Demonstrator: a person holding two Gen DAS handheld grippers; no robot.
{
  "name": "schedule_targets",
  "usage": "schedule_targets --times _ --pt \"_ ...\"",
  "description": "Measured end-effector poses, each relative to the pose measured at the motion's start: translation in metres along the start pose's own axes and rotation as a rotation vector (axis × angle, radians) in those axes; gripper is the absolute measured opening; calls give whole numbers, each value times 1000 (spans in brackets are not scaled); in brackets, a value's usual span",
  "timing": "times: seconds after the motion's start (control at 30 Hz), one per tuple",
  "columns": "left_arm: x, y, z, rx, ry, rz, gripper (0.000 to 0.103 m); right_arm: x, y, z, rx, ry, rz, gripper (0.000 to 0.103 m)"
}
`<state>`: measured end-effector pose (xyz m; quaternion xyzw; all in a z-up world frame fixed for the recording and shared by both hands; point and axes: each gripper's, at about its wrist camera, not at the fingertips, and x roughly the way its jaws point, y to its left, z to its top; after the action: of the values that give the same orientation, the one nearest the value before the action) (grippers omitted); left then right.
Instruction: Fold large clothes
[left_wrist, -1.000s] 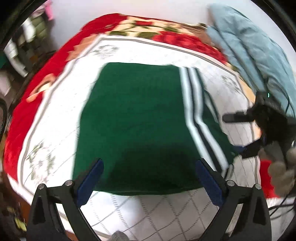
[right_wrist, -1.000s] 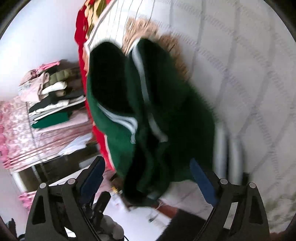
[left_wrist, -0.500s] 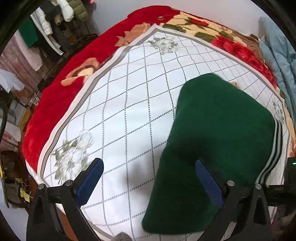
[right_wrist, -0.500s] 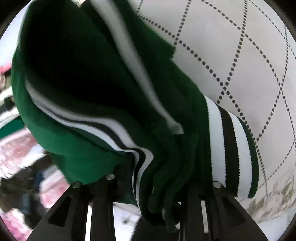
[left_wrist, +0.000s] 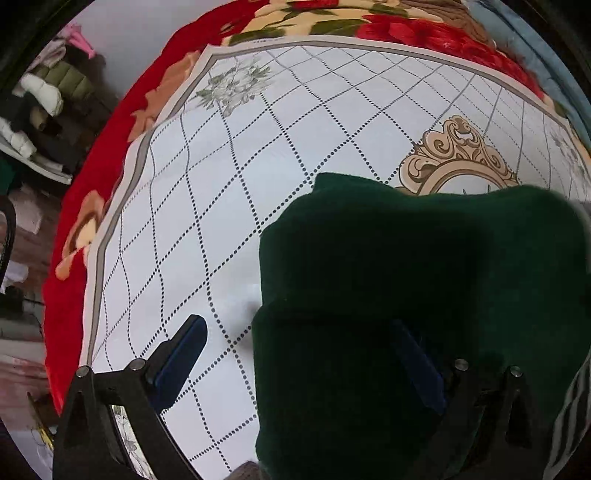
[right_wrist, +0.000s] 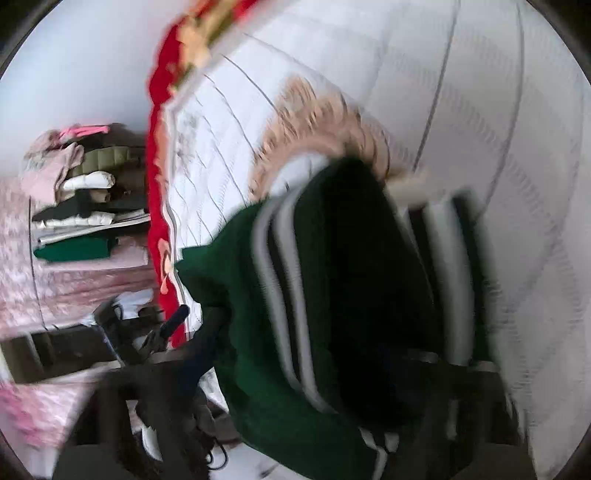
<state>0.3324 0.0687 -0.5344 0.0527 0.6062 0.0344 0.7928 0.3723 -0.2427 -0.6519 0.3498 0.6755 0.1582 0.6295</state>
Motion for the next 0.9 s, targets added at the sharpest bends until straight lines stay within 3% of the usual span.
schedule_targets --times 0.1,0.17,0.23,0.3,0.37,0.47,0.5,0.57,0.6,0.63,0.7,0.8,0.87,0.9 --pt "-11 20 -2 -84 21 -55 102 -7 -2 -13 41 -49 10 6" --pt "-26 33 -5 -139 -7 -53 102 -33 14 -22 19 -138 -54 5" --pt "-34 42 -6 -172 -22 -49 102 -39 7 -22 38 -207 -183 2" --pt "-33 47 -5 -197 -14 -45 102 -30 -17 -10 108 -166 -274 3" --pt "-28 46 -3 -198 2 -37 102 -10 -30 5 98 -109 -340 3" --pt "-32 37 2 -171 -19 -43 102 -12 -9 13 59 -54 -403 5" --pt "-35 32 5 -154 -30 -43 102 -20 0 10 49 -59 -409 12" --pt "-46 21 7 -114 -63 -56 102 -43 22 1 16 -116 -468 40" --pt "-50 15 8 -95 -79 -54 102 -56 34 -8 -12 -164 -511 63" --pt "-51 7 9 -69 -91 -51 102 -68 46 -18 -38 -219 -523 70" --pt "-48 -6 9 -25 -88 -42 102 -90 47 -34 -77 -259 -476 70" --pt "-32 -27 9 32 -67 -29 102 -79 63 -54 -117 -196 -362 69" --pt "-19 -36 7 75 -57 8 102 -38 65 -55 -142 -113 -369 46" --pt "-13 -38 8 89 -55 20 103 -18 58 -53 -144 -71 -426 18"
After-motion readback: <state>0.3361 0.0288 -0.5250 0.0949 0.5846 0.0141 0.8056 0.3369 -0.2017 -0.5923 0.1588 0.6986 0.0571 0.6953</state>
